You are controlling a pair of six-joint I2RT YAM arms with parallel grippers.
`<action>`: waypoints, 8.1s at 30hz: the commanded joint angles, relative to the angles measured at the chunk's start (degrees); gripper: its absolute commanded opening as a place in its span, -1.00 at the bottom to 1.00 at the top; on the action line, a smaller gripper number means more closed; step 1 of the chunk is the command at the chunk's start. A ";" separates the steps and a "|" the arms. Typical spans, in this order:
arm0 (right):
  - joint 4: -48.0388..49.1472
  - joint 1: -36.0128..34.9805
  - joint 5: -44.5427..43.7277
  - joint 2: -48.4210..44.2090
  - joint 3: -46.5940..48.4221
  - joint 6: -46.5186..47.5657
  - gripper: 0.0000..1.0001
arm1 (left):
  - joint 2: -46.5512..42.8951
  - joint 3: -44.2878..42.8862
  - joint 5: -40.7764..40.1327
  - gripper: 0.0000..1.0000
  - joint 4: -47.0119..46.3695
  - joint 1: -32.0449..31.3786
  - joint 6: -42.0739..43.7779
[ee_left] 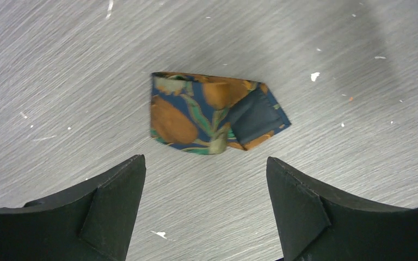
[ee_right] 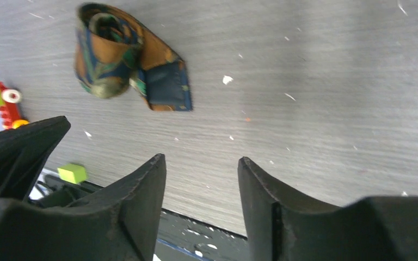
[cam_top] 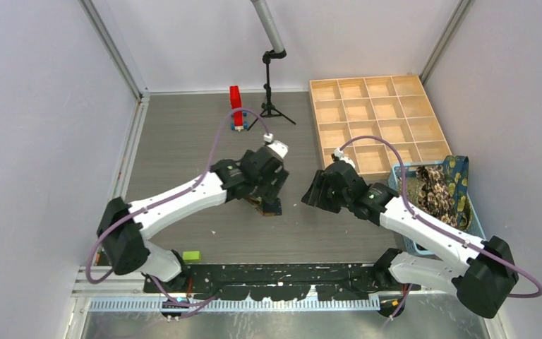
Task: Roll the ties
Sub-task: Roll the tie at the center of the board, then pick up the tie at the center of the board, then place the tie in the storage box.
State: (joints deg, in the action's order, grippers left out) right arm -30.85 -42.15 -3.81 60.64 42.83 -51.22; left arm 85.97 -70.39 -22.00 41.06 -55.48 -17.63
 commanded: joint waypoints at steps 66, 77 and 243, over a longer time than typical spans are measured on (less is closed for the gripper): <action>52.37 4.25 25.62 35.67 -1.21 6.45 0.37 | 10.46 4.63 29.12 0.29 -5.64 19.89 6.82; 41.84 4.33 18.75 34.64 1.23 12.65 0.36 | 11.80 3.37 29.94 0.21 -5.01 19.91 7.25; 14.32 58.07 21.12 92.02 104.91 -5.25 0.58 | -34.66 18.01 7.94 0.99 11.15 20.21 -4.96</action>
State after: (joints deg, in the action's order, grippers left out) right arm -17.26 15.77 15.79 157.75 147.76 -55.11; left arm 52.36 -52.14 -13.52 53.49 -35.22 -22.13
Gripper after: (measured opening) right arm 0.770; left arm 0.996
